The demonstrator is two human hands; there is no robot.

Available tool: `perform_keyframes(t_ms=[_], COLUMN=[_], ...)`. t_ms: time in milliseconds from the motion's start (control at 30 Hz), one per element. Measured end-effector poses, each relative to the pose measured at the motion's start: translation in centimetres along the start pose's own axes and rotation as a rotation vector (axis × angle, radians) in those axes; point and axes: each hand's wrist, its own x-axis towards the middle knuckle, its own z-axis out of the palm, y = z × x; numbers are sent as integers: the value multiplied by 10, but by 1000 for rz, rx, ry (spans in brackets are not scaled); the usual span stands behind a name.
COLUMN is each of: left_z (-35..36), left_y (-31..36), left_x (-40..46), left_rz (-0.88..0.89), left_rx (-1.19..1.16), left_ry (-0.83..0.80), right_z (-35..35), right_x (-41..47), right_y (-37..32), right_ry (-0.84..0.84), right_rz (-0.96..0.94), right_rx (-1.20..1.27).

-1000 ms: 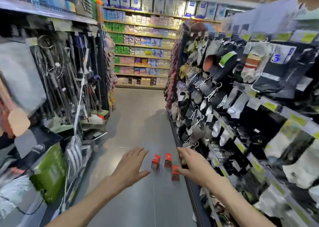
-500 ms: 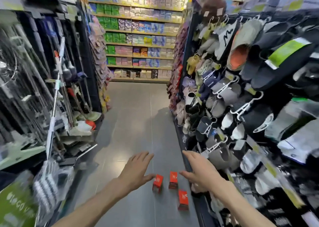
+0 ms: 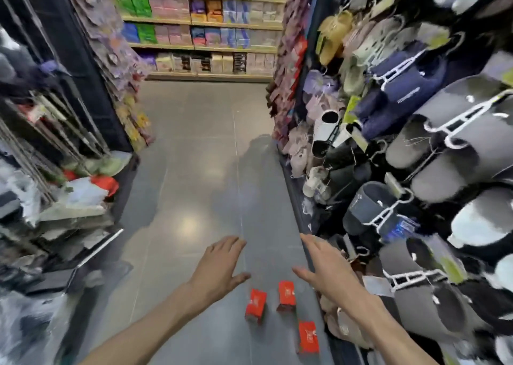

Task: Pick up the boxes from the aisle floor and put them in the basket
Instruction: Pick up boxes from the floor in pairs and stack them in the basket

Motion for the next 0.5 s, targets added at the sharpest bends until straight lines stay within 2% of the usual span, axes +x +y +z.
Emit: perform_keyframes(t_ms=[100, 267, 500], left_z=[57, 192, 405], left_y=[-40, -89, -126], left_x=[48, 102, 112], left_rz=[-48, -91, -206], left_rx=[-31, -63, -115], left_ry=[-15, -116, -225], right_z=[60, 183, 360], right_x=[46, 99, 123], right_y=[34, 98, 164], right_ry=[-33, -124, -228], right_rz=[54, 114, 191], right_rx=[-1, 39, 61])
